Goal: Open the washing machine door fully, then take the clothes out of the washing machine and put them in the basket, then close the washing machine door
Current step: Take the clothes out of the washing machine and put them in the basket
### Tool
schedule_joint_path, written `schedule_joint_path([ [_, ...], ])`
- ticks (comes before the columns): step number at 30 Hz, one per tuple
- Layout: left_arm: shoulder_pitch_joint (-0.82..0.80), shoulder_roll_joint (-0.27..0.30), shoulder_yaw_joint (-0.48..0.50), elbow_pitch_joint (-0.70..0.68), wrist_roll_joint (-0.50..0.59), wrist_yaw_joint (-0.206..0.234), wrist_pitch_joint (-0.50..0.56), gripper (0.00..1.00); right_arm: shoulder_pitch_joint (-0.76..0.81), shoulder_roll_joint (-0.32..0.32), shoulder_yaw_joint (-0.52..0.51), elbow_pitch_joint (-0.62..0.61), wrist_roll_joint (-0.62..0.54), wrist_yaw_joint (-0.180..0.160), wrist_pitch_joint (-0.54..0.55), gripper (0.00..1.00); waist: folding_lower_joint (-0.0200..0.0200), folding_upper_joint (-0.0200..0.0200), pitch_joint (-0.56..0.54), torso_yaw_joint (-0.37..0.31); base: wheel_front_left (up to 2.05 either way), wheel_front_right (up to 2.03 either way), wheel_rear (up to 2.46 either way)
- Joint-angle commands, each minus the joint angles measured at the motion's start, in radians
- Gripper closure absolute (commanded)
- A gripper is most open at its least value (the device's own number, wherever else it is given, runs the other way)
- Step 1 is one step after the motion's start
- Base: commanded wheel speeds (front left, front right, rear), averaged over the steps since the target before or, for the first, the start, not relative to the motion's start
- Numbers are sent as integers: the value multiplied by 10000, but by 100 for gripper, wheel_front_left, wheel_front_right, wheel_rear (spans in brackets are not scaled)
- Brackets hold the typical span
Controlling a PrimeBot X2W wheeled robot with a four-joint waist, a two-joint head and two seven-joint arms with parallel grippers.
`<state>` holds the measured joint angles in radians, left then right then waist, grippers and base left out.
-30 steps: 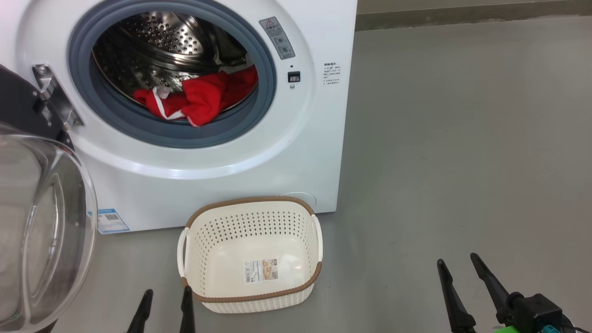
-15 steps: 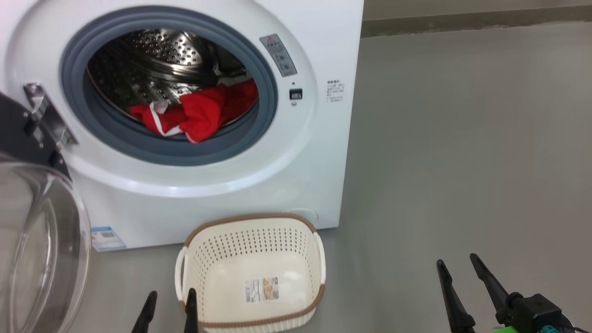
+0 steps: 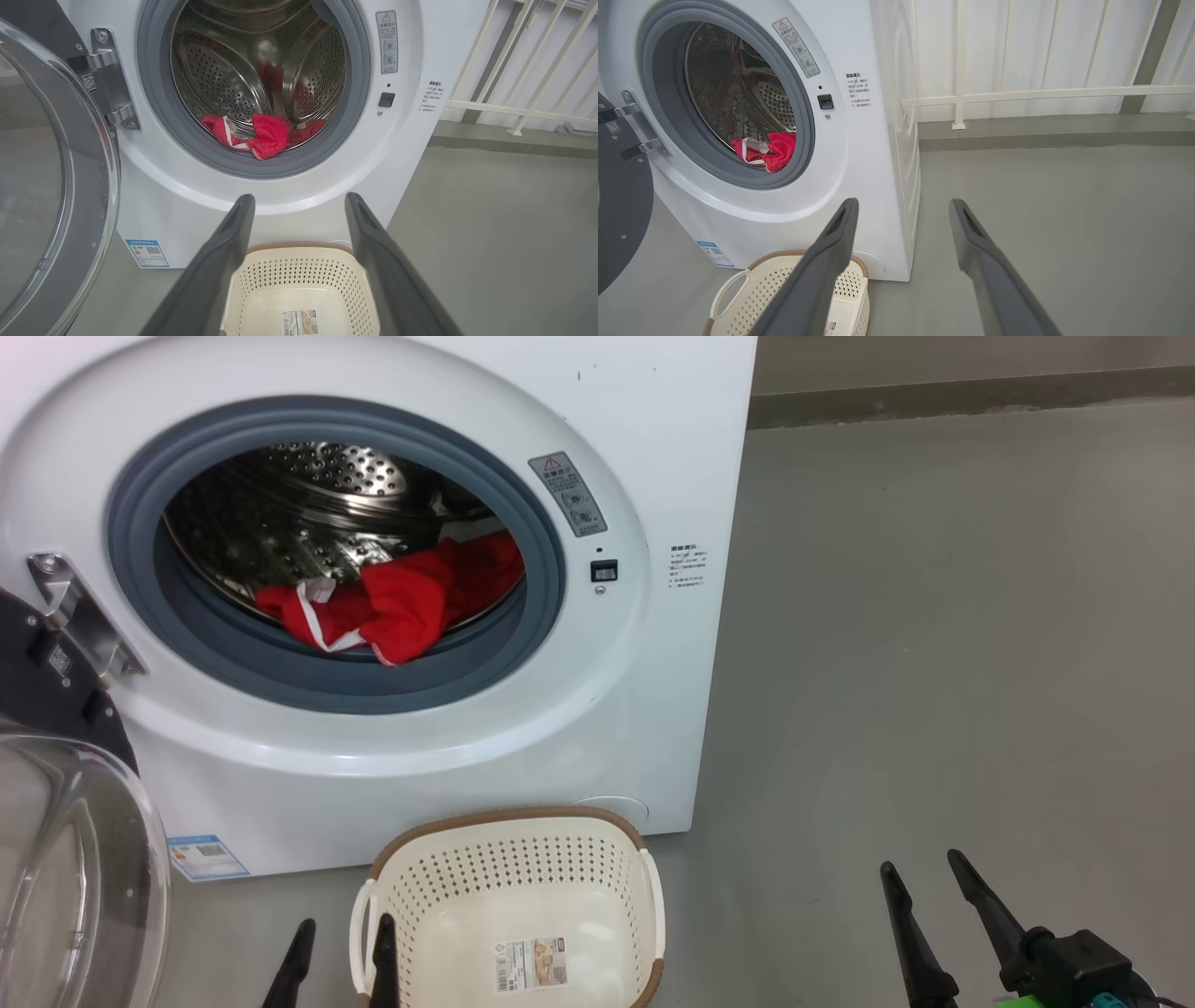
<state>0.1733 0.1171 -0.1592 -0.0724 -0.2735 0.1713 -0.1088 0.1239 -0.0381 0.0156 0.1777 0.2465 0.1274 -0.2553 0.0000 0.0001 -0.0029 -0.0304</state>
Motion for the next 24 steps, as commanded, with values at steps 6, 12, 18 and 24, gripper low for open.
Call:
schedule_joint_path([
  [6,-498,139,270,-204,-63,195,-53,0,-220,-122,275,-185,74,33,-65,0,0,-1,-7,3,0,0,0],
  [12,-512,167,239,-186,-35,256,-23,0,-220,-122,285,-171,71,33,-65,0,0,-1,-23,1,0,0,0],
  [18,-528,190,193,-156,-22,297,-31,0,-244,-122,292,-151,58,33,-65,0,0,-1,-14,-21,0,0,0],
  [24,-677,169,37,25,37,313,-6,0,-288,-122,274,-194,40,33,-65,0,0,-1,143,-28,0,0,0],
])
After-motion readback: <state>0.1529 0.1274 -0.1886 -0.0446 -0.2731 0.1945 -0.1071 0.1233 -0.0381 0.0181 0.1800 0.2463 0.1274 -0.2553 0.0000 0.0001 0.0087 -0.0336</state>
